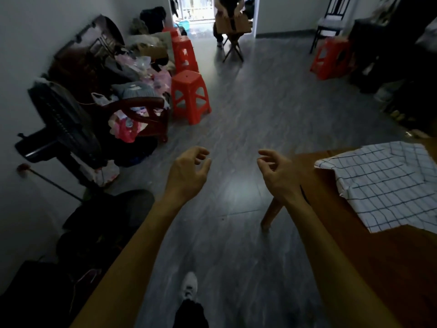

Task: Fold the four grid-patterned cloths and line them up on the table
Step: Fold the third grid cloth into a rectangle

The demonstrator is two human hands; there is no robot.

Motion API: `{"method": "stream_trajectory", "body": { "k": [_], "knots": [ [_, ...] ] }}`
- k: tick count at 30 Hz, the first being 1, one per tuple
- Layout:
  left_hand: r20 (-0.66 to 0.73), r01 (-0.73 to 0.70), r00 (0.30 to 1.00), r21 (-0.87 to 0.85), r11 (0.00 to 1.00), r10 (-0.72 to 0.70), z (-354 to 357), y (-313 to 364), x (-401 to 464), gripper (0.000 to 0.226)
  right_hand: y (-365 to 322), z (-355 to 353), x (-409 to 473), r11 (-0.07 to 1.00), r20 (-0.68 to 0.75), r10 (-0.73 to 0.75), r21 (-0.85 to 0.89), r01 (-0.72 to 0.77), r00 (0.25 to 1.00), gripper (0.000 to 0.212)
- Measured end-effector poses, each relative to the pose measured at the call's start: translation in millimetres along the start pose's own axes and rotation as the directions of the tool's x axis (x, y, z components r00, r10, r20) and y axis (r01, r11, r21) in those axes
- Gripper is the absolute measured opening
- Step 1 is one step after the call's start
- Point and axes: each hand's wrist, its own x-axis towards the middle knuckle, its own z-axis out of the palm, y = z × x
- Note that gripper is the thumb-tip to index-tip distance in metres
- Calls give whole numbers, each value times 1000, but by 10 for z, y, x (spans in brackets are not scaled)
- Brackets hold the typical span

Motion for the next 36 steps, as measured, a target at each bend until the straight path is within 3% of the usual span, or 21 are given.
{"method": "stream_trajectory", "body": {
  "k": [9, 19, 29, 36],
  "knots": [
    [154, -96, 982, -97, 991, 110, 142, -755, 1703, 21, -184, 604, 1237, 981, -157, 115, -138, -137, 981, 26],
    [321, -237, 904, -169, 957, 281, 831, -881, 3234, 20, 109, 592, 2310, 950, -301, 239, -122, -286, 923, 28],
    [530, -442, 714, -164, 882, 457, 2292, 59, 4549, 22, 1311, -271, 3315, 909, -510, 346, -27, -416, 788, 27],
    [552, -545, 593, -261, 797, 586, 3257, 863, 5279, 17, 1666, -1052, 3836, 883, -631, 372, 14, -470, 681, 26]
  ]
}}
